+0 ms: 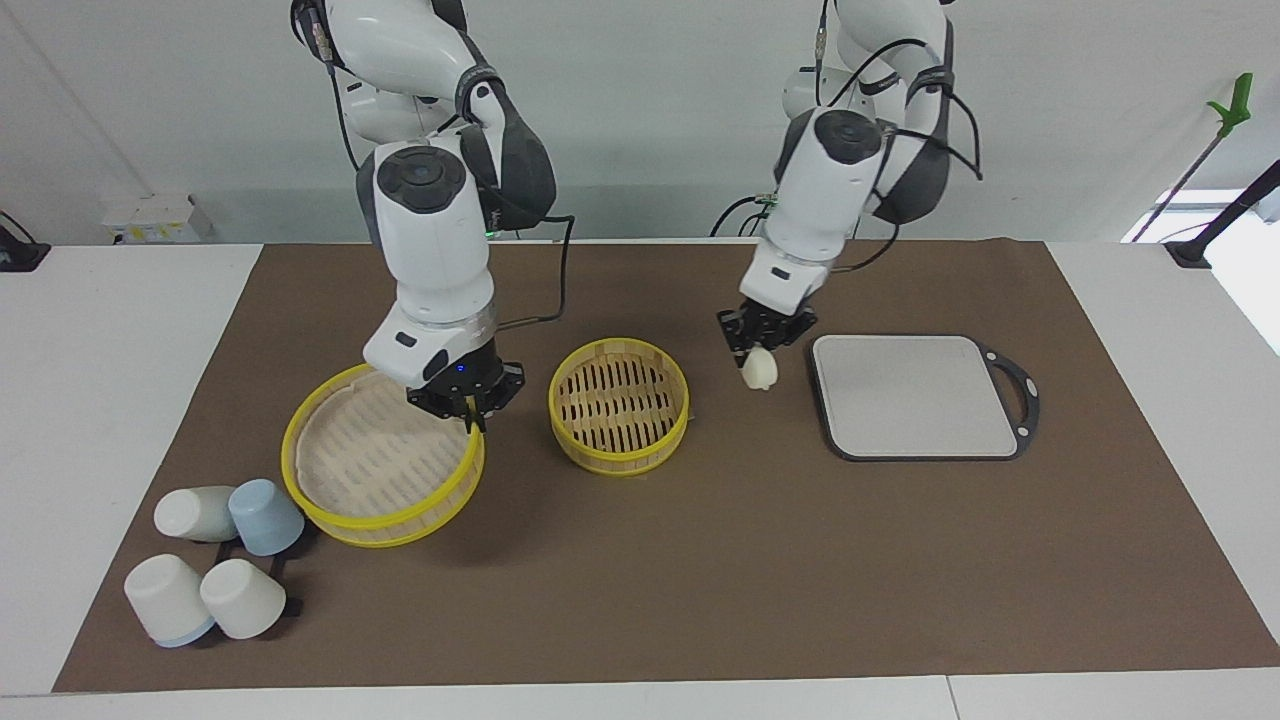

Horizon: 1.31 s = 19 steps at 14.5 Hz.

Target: Place bun in steamer

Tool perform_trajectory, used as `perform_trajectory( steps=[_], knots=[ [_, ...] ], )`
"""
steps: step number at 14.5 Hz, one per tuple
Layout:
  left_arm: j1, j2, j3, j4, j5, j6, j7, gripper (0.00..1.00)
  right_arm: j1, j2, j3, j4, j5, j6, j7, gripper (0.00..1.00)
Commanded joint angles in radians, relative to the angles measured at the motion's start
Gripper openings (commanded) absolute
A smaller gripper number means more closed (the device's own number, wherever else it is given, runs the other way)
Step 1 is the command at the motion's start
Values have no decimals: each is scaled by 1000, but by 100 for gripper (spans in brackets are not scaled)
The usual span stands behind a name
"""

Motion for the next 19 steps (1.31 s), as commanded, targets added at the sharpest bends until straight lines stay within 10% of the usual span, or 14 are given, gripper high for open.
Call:
perform_trajectory(
  steps=[1, 12, 16, 19],
  knots=[
    [-104, 66, 22, 8, -2, 94, -35, 29, -61, -22, 12, -24, 35, -9, -102, 0],
    [-244, 230, 25, -19, 8, 300, -127, 30, -109, -40, 12, -74, 105, -3, -147, 0],
    [-256, 227, 27, -30, 8, 309, -162, 100, -110, -42, 12, -75, 109, 0, -145, 0],
    [-246, 210, 27, -32, 8, 280, -162, 100, -112, -42, 12, -77, 112, 0, -145, 0]
  ],
)
